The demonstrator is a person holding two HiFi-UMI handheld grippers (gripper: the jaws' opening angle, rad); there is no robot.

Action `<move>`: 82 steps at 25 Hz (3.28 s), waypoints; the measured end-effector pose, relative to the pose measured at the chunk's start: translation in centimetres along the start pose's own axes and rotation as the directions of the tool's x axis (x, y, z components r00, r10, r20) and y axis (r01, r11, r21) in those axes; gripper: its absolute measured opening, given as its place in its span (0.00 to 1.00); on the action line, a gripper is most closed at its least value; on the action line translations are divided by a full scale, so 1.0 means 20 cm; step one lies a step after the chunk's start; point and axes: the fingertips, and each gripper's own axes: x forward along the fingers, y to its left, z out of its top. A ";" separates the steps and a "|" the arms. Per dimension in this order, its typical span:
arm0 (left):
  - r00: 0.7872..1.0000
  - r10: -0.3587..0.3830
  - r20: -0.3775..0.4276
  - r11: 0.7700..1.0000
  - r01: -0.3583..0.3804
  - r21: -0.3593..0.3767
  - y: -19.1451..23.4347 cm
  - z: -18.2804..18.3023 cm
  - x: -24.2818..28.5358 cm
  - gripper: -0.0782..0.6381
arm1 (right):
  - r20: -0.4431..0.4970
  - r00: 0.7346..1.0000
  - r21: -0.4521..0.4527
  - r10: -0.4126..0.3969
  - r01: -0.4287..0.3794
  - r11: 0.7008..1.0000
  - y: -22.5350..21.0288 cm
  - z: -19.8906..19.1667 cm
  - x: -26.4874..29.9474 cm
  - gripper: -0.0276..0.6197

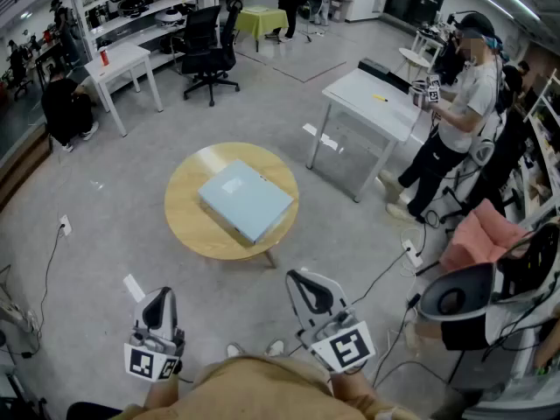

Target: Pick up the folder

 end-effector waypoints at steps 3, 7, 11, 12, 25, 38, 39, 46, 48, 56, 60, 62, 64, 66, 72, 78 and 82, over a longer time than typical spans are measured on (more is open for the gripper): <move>1.000 0.002 0.001 1.000 -0.002 -0.003 0.01 0.01 0.00 0.11 | -0.005 1.000 -0.001 -0.003 0.003 1.000 0.00 0.00 0.00 0.04; 1.000 0.004 0.001 1.000 -0.004 -0.010 0.01 -0.01 0.01 0.11 | -0.004 1.000 0.001 -0.006 0.006 1.000 -0.01 -0.02 0.00 0.04; 1.000 0.002 0.001 1.000 -0.002 -0.012 -0.02 0.00 0.04 0.11 | -0.006 1.000 0.003 -0.008 0.008 1.000 -0.04 -0.02 -0.03 0.04; 1.000 0.000 0.001 1.000 0.000 -0.012 -0.03 0.00 0.05 0.11 | -0.007 1.000 0.002 -0.008 0.008 1.000 -0.05 -0.02 -0.03 0.04; 1.000 -0.024 0.016 0.995 0.025 -0.093 -0.12 -0.08 0.17 0.11 | -0.069 0.998 0.057 -0.003 0.007 0.998 -0.22 -0.18 -0.09 0.06; 0.995 0.083 -0.063 0.987 -0.091 -0.131 -0.20 -0.24 0.26 0.19 | -0.086 0.996 0.103 0.035 -0.026 0.994 -0.38 -0.28 -0.20 0.22; 0.994 0.090 -0.060 0.987 -0.097 -0.127 -0.21 -0.23 0.27 0.20 | -0.086 0.996 0.106 0.039 -0.030 0.994 -0.39 -0.28 -0.21 0.21; 0.989 0.119 -0.086 0.984 -0.129 -0.123 -0.17 -0.27 0.29 0.23 | -0.090 0.993 0.112 0.073 -0.063 0.992 -0.41 -0.30 -0.12 0.20; 0.989 0.122 -0.087 0.983 -0.133 -0.130 -0.13 -0.30 0.31 0.24 | -0.090 0.993 0.106 0.080 -0.071 0.992 -0.41 -0.32 -0.07 0.20; 0.989 0.119 -0.094 0.973 -0.134 -0.188 0.17 -0.46 0.45 0.26 | -0.140 0.986 0.097 0.087 -0.074 0.993 -0.40 -0.45 0.24 0.20; 0.989 0.110 -0.098 0.971 -0.128 -0.204 0.39 -0.51 0.57 0.31 | -0.136 0.986 0.100 0.101 -0.088 0.991 -0.40 -0.47 0.51 0.20; 0.989 0.109 -0.103 0.970 -0.128 -0.206 0.53 -0.53 0.64 0.32 | -0.145 0.983 0.088 0.112 -0.100 0.991 -0.39 -0.50 0.66 0.20; 0.987 0.106 -0.119 0.969 -0.129 -0.210 0.65 -0.56 0.71 0.33 | -0.155 0.981 0.089 0.118 -0.105 0.991 -0.38 -0.53 0.81 0.20; 0.985 0.108 -0.131 0.968 -0.134 -0.211 0.76 -0.60 0.75 0.33 | -0.167 0.979 0.090 0.121 -0.107 0.990 -0.38 -0.56 0.93 0.20; 0.984 0.098 -0.146 0.967 -0.129 -0.219 1.05 -0.70 0.88 0.33 | -0.203 0.975 0.073 0.088 -0.074 0.995 -0.39 -0.62 1.20 0.20; 0.981 0.046 -0.190 0.966 -0.092 -0.241 1.32 -0.83 1.03 0.33 | -0.250 0.968 0.064 0.017 -0.001 0.998 -0.39 -0.69 1.45 0.20; 0.978 -0.007 -0.210 0.960 -0.052 -0.276 1.42 -0.91 1.09 0.29 | -0.292 0.956 0.068 -0.034 0.057 0.996 -0.41 -0.77 1.54 0.20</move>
